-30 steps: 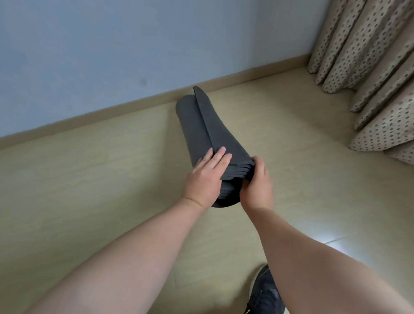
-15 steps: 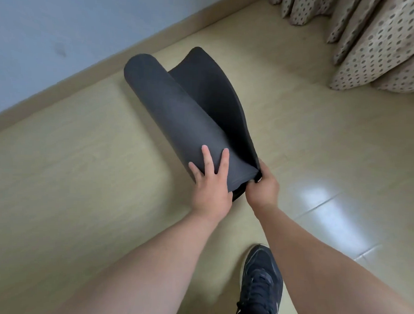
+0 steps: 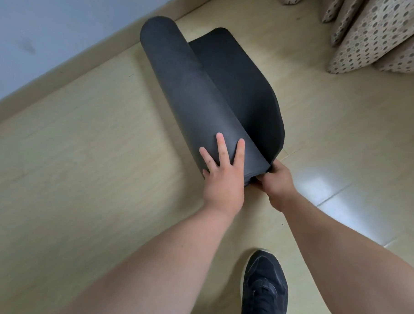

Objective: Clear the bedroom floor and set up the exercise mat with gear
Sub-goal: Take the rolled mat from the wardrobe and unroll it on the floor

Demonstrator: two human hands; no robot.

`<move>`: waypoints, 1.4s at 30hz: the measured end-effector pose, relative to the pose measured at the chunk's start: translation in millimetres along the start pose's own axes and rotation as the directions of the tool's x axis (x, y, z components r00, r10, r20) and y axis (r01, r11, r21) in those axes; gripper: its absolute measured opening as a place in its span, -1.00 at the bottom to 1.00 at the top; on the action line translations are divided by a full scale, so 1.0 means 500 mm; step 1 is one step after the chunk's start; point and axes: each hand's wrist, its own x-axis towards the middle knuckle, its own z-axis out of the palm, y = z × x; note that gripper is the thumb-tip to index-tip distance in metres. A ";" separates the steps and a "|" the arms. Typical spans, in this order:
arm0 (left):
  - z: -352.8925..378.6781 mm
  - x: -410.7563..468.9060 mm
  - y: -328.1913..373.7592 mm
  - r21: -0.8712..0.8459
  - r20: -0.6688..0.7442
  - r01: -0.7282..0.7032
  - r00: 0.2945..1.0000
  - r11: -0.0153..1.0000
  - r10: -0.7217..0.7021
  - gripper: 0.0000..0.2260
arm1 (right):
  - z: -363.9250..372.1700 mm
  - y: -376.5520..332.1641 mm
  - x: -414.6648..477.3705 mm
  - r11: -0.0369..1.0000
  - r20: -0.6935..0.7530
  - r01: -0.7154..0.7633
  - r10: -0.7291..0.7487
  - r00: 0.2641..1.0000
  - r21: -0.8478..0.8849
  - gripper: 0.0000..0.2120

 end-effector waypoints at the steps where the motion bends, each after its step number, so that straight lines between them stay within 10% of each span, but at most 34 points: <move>1: 0.005 -0.005 0.005 0.000 -0.001 0.016 1.000 1.000 -0.016 -0.12 | -0.002 0.002 0.001 0.999 0.017 -0.029 0.029 0.999 0.023 -0.61; 19: 0.005 -0.027 -0.079 0.003 0.050 0.168 0.985 0.986 -0.168 -0.12 | 0.113 0.022 -0.020 0.990 0.031 -0.093 0.096 0.995 -0.104 -0.64; 27: 0.011 -0.046 -0.122 -0.137 0.159 0.133 0.981 0.982 -0.111 0.01 | 0.125 0.039 -0.092 0.733 -0.320 -0.013 -0.282 0.905 -0.680 -0.03; 32: -0.003 -0.061 -0.175 -0.314 0.202 0.147 0.976 0.938 -0.086 -0.07 | 0.120 0.032 -0.116 0.530 0.182 0.361 -0.360 0.915 -0.767 -0.29; 39: -0.025 -0.108 -0.249 -0.450 0.204 0.360 0.932 0.817 -0.299 -0.38 | 0.212 -0.023 -0.154 0.509 0.230 0.357 -0.296 0.927 -0.783 -0.90; 42: -0.038 -0.121 -0.285 -0.502 0.199 0.452 0.890 0.737 -0.410 -0.57 | 0.257 -0.034 -0.164 0.513 0.173 0.335 -0.338 0.925 -0.791 -0.75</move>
